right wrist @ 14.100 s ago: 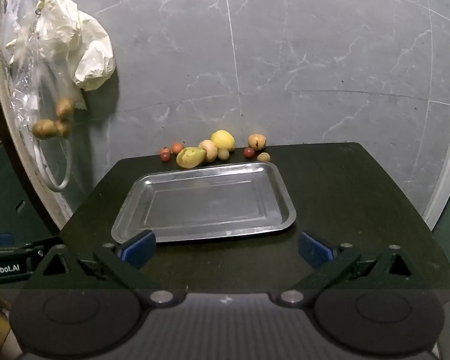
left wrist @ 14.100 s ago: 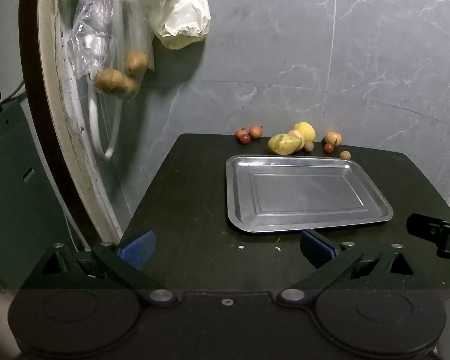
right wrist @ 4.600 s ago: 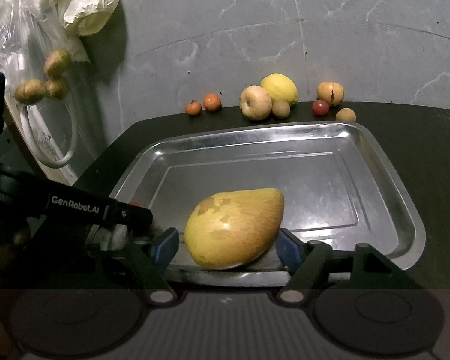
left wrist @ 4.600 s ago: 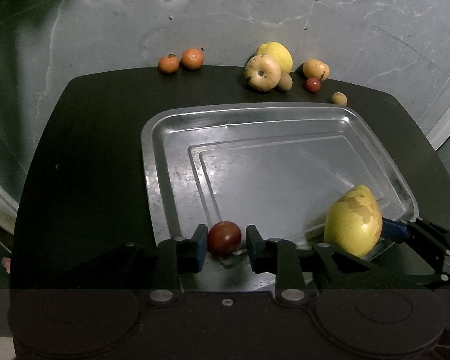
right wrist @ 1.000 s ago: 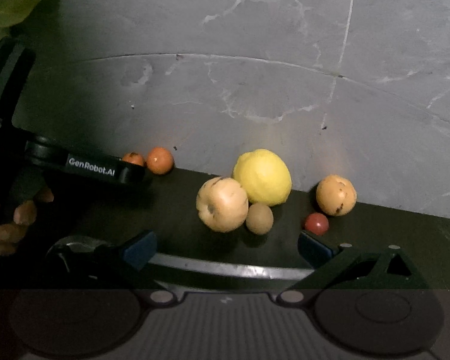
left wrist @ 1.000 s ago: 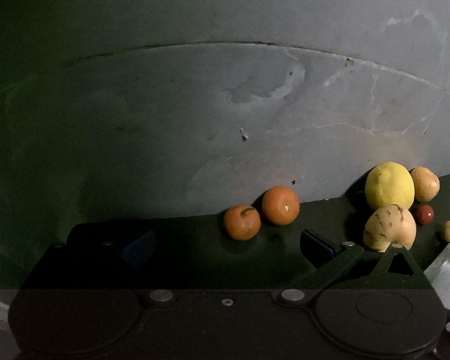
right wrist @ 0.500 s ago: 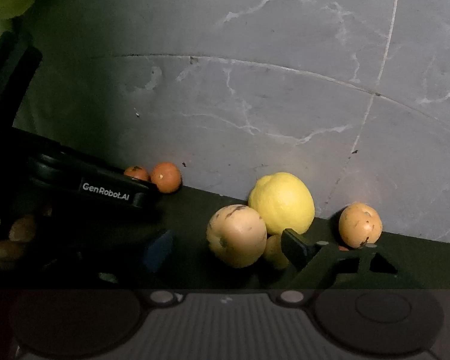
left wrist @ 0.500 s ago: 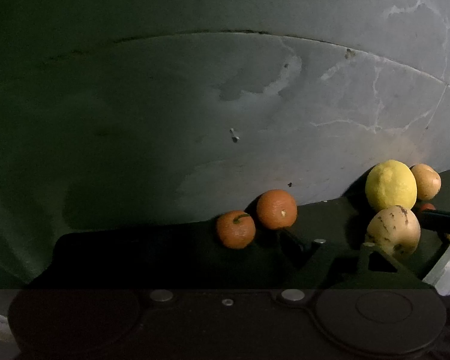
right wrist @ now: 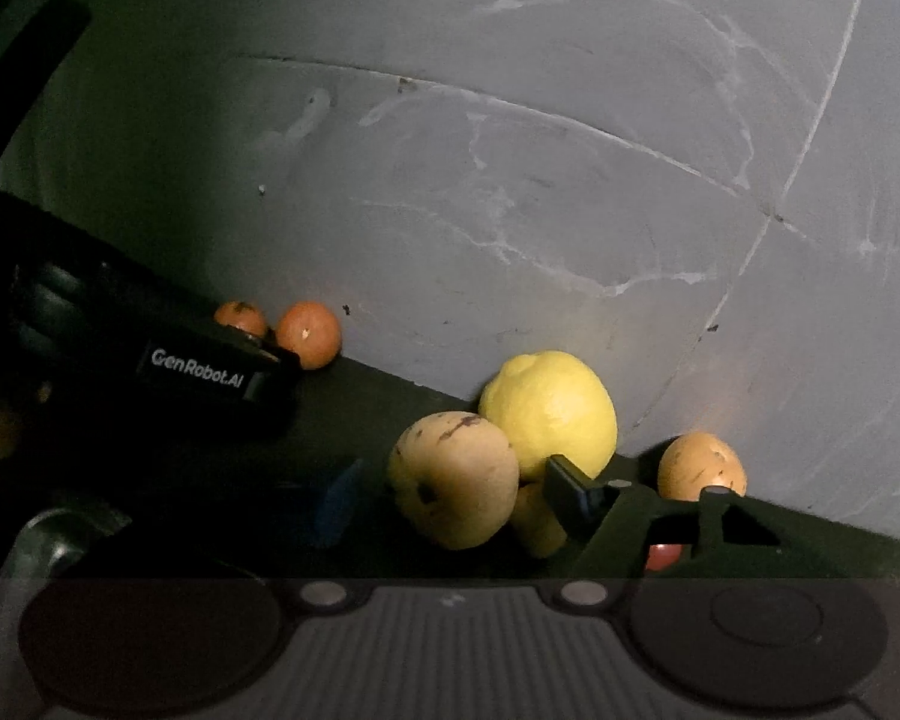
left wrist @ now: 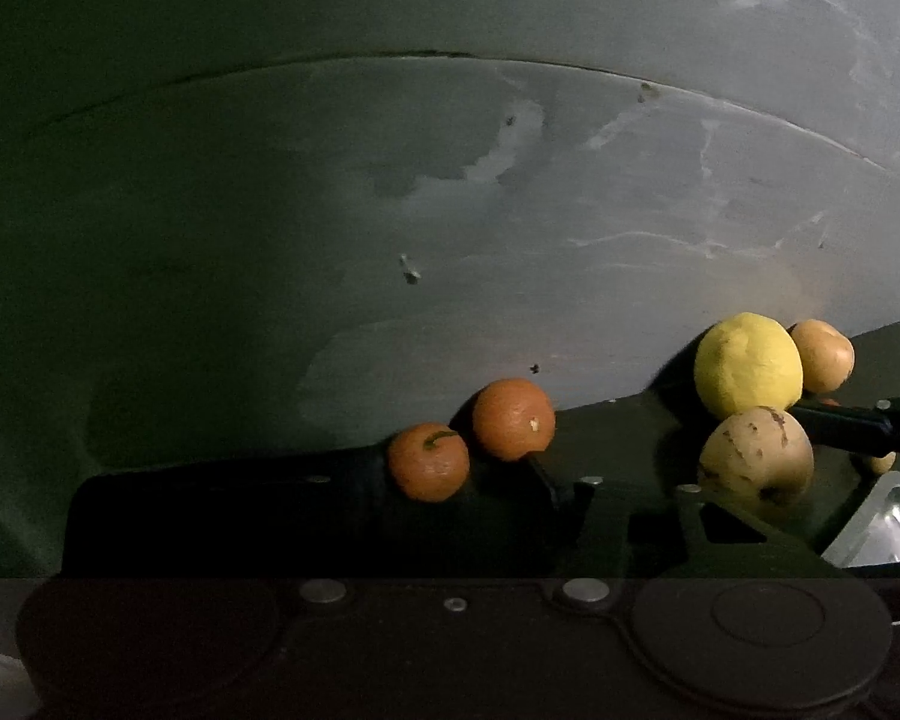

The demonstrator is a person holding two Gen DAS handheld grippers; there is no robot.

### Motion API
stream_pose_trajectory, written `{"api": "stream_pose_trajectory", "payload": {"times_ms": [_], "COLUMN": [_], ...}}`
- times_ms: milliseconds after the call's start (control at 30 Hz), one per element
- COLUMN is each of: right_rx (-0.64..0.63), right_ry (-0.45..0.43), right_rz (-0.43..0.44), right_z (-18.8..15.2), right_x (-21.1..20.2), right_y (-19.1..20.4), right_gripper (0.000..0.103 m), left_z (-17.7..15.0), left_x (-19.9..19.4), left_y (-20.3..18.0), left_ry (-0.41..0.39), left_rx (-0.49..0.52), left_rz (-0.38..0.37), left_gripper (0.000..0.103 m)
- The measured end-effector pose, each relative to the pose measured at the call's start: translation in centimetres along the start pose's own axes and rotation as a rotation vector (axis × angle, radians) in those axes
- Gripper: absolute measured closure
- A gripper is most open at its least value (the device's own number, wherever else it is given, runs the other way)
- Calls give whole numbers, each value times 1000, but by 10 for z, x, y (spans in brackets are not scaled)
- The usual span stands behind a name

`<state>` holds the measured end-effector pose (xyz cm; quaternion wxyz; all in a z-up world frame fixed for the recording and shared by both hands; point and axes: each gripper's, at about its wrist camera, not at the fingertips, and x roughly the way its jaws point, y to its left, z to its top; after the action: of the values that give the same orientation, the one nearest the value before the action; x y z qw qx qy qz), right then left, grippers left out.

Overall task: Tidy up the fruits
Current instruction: 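Grasp the pale apple with the right gripper while the left gripper grasps a tangerine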

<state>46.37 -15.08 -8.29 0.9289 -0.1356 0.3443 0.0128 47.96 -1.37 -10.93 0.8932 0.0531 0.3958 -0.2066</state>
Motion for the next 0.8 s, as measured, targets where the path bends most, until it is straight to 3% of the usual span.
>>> {"api": "stream_pose_trajectory", "payload": {"times_ms": [167,233,267,667,800], "right_rx": [-43,-54,-60,-84,-86], "right_ry": [-15,-18,-21,-38,-37], "right_rz": [-19,-12,-17,1,8], "right_z": [-3,-4,-5,-13,-13], "right_x": [-1,-3,-3,-20,-21], "right_y": [8,11,13,19,16], "right_gripper": [46,51,51,51,51], "left_z": [1,1,1,-1,-2], "left_x": [-3,-4,-5,-6,-5], "left_y": [-6,-5,-6,-7,-11], "left_ry": [-3,-1,1,-1,-10], "left_rx": [5,7,11,1,3], "left_rz": [-1,13,29,33,45], "left_gripper": [58,66,75,73,62]}}
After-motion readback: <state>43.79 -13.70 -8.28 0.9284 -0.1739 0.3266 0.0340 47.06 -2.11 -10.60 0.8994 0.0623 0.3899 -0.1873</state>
